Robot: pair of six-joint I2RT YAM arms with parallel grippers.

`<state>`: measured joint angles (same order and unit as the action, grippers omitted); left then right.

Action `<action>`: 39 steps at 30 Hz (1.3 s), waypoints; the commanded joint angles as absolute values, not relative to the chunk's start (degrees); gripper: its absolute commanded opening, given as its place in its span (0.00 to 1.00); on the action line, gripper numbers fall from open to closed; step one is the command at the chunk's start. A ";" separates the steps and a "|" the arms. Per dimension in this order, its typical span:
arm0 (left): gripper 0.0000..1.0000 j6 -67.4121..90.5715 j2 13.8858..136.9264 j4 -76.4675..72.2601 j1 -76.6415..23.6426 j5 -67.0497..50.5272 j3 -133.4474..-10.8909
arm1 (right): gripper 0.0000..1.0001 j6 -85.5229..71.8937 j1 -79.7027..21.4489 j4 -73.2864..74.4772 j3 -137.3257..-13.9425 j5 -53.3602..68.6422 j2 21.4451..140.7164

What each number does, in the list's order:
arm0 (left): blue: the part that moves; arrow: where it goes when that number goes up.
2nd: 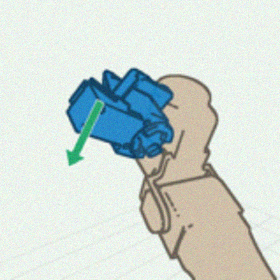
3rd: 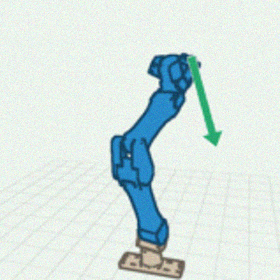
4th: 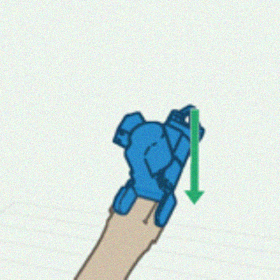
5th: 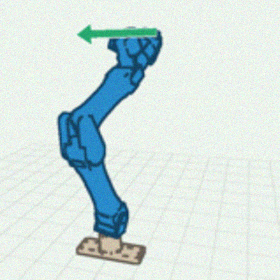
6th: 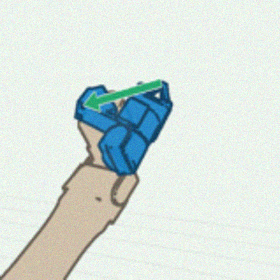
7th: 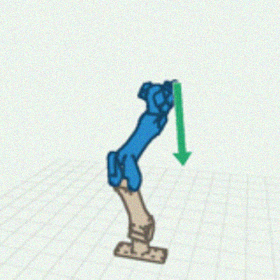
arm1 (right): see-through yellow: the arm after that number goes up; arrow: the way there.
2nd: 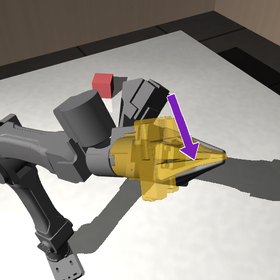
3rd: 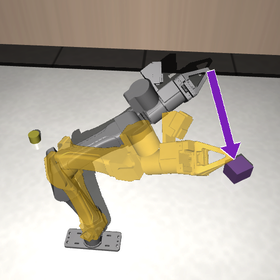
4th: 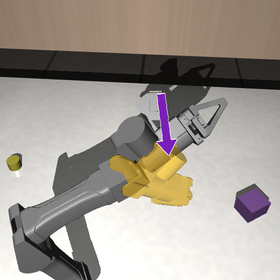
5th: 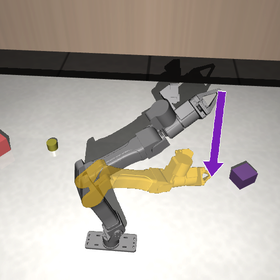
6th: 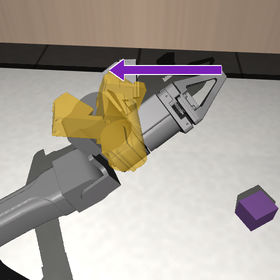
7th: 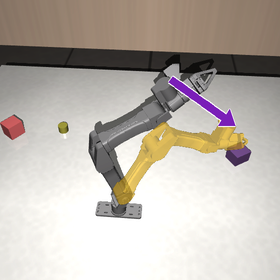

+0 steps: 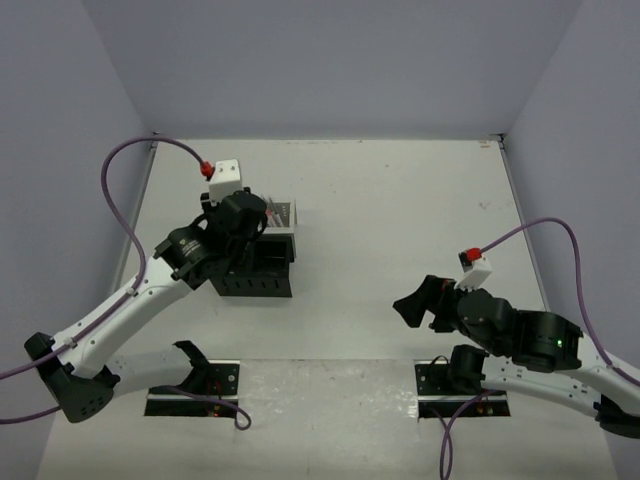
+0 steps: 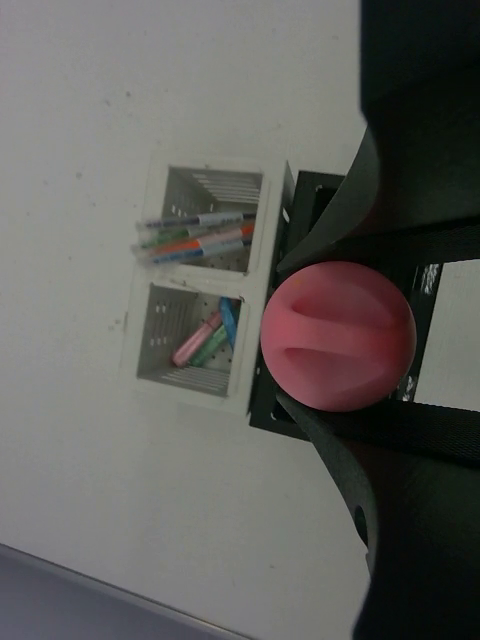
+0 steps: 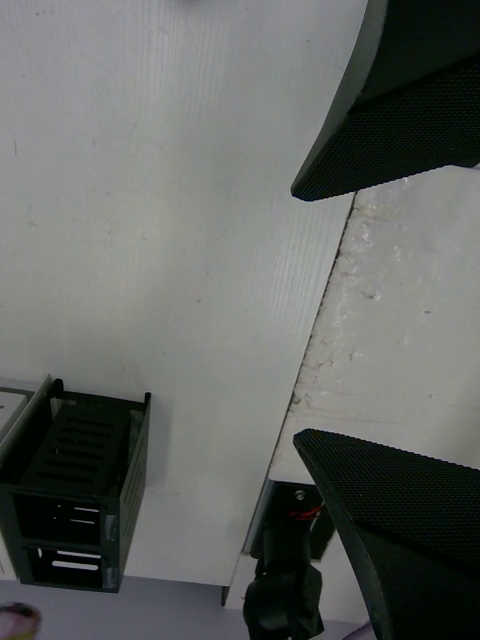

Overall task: Sort the stationery into containers
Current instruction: Place the stationery in the storage box.

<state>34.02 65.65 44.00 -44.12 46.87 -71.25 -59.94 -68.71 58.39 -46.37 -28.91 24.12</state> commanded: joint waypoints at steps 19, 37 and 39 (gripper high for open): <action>0.12 45.21 58.98 40.14 -37.62 50.55 -54.70 | 0.99 -59.54 -68.77 56.44 -45.99 -28.38 23.56; 1.00 38.98 52.12 39.95 -38.47 31.01 -59.42 | 0.99 -55.91 -46.74 54.65 -46.22 -25.24 43.25; 1.00 36.23 50.06 40.99 -38.84 29.98 -61.04 | 0.99 -57.03 -43.85 54.49 -46.77 -27.18 44.01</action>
<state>41.84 54.04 41.53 -38.15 35.04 -55.83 -58.83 -49.74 58.34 -46.04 -27.58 41.68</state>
